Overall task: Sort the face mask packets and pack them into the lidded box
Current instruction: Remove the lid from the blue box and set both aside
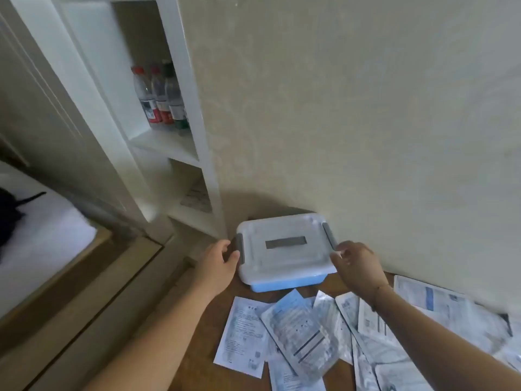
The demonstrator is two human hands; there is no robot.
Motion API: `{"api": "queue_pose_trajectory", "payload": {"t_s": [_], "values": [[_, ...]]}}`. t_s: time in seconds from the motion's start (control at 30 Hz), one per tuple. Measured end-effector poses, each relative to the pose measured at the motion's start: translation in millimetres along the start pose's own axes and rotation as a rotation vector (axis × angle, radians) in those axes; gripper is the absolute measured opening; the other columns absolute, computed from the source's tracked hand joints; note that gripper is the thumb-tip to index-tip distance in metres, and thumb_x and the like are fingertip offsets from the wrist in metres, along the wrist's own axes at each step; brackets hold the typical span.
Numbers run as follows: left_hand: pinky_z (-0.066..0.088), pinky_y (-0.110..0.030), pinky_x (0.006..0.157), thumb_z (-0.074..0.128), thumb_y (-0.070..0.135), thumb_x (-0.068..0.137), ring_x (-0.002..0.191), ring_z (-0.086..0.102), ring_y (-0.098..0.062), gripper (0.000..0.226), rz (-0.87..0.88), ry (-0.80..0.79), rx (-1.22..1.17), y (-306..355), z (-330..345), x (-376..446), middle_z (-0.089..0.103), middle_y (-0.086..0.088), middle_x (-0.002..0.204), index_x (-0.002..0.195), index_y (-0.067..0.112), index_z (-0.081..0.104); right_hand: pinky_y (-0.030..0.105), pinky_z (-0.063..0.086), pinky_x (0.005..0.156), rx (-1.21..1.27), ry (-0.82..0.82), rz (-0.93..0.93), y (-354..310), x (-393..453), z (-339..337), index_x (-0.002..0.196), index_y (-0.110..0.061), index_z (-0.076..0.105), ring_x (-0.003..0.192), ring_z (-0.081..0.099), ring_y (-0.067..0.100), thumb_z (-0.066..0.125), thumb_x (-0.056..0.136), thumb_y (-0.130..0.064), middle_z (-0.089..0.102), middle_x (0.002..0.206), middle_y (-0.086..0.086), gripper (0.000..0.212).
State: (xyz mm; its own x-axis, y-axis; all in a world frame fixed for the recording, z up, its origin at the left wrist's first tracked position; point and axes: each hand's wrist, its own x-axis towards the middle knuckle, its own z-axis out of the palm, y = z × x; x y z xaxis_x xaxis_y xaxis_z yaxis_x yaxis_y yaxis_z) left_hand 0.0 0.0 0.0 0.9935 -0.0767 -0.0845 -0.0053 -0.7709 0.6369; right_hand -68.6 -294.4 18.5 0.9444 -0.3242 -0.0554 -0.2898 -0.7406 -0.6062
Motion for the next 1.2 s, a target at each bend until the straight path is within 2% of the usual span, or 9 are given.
{"api": "queue_pose_trajectory", "payload": {"t_s": [0.07, 0.23, 0.33, 0.47, 0.63, 0.73, 0.87, 1.03, 1.2], "values": [[0.047, -0.031, 0.087, 0.048, 0.042, 0.099, 0.114, 0.06, -0.02, 0.049, -0.096, -0.032, -0.019, 0, 8, 9, 0.063, -0.003, 0.126, 0.141, 0.017, 0.043, 0.029, 0.044, 0.085, 0.028, 0.026, 0.08, 1, 16, 1, 0.12, -0.013, 0.06, 0.092, 0.057, 0.021, 0.059, 0.092, -0.031, 0.058, 0.115, 0.01, 0.034], [0.055, -0.042, 0.089, 0.043, 0.056, 0.096, 0.107, 0.064, -0.025, 0.057, -0.187, -0.097, -0.047, 0, 30, 27, 0.064, -0.005, 0.123, 0.137, 0.016, 0.045, 0.036, 0.044, 0.092, 0.103, -0.076, 0.16, 2, 52, 15, 0.139, -0.008, 0.045, 0.112, 0.057, 0.034, 0.051, 0.097, -0.033, 0.062, 0.123, 0.016, 0.049], [0.058, -0.042, 0.079, 0.043, 0.052, 0.097, 0.091, 0.065, -0.021, 0.048, -0.196, -0.069, -0.064, 3, 40, 32, 0.064, -0.004, 0.106, 0.125, 0.014, 0.051, 0.034, 0.043, 0.085, 0.142, -0.074, 0.177, 4, 61, 25, 0.135, -0.007, 0.05, 0.106, 0.058, 0.036, 0.049, 0.099, -0.028, 0.066, 0.109, 0.017, 0.042], [0.055, -0.034, 0.075, 0.043, 0.047, 0.1, 0.092, 0.064, -0.02, 0.047, -0.205, -0.052, -0.127, 4, 46, 33, 0.064, -0.005, 0.108, 0.132, 0.013, 0.048, 0.029, 0.038, 0.075, 0.196, -0.056, 0.169, 10, 61, 35, 0.133, -0.009, 0.05, 0.087, 0.054, 0.028, 0.05, 0.098, -0.025, 0.061, 0.094, 0.009, 0.039], [0.047, -0.029, 0.067, 0.042, 0.043, 0.101, 0.088, 0.059, -0.018, 0.045, -0.175, -0.023, -0.125, 8, 45, 29, 0.059, -0.001, 0.102, 0.133, 0.012, 0.048, 0.027, 0.038, 0.076, 0.236, -0.031, 0.164, 10, 56, 33, 0.132, -0.009, 0.05, 0.084, 0.052, 0.025, 0.049, 0.098, -0.024, 0.058, 0.094, 0.006, 0.037], [0.048, -0.028, 0.064, 0.043, 0.043, 0.101, 0.088, 0.06, -0.018, 0.044, -0.125, 0.004, -0.142, 19, 45, 23, 0.061, -0.001, 0.104, 0.132, 0.012, 0.049, 0.029, 0.038, 0.075, 0.271, 0.029, 0.173, 16, 43, 23, 0.132, -0.01, 0.051, 0.086, 0.054, 0.025, 0.048, 0.098, -0.024, 0.06, 0.095, 0.006, 0.036], [0.053, -0.038, 0.08, 0.047, 0.045, 0.098, 0.095, 0.062, -0.026, 0.043, -0.02, -0.006, -0.148, 51, 54, 9, 0.061, 0.0, 0.104, 0.128, 0.013, 0.052, 0.033, 0.045, 0.076, 0.309, 0.123, 0.242, 44, 8, -11, 0.13, -0.016, 0.052, 0.091, 0.059, 0.026, 0.049, 0.096, -0.029, 0.065, 0.097, 0.006, 0.036], [0.043, -0.033, 0.077, 0.05, 0.038, 0.098, 0.1, 0.061, -0.032, 0.037, 0.112, -0.13, -0.17, 119, 91, -17, 0.066, -0.013, 0.11, 0.122, 0.01, 0.057, 0.03, 0.039, 0.072, 0.306, 0.291, 0.342, 95, -53, -70, 0.134, -0.012, 0.048, 0.086, 0.058, 0.025, 0.053, 0.095, -0.026, 0.064, 0.09, 0.006, 0.042], [0.037, -0.029, 0.072, 0.048, 0.04, 0.1, 0.096, 0.06, -0.029, 0.038, 0.291, -0.289, -0.155, 194, 149, -63, 0.061, -0.004, 0.098, 0.123, 0.011, 0.056, 0.029, 0.038, 0.072, 0.316, 0.482, 0.49, 162, -137, -125, 0.134, -0.01, 0.049, 0.083, 0.057, 0.023, 0.054, 0.095, -0.03, 0.065, 0.086, 0.006, 0.044]]}}
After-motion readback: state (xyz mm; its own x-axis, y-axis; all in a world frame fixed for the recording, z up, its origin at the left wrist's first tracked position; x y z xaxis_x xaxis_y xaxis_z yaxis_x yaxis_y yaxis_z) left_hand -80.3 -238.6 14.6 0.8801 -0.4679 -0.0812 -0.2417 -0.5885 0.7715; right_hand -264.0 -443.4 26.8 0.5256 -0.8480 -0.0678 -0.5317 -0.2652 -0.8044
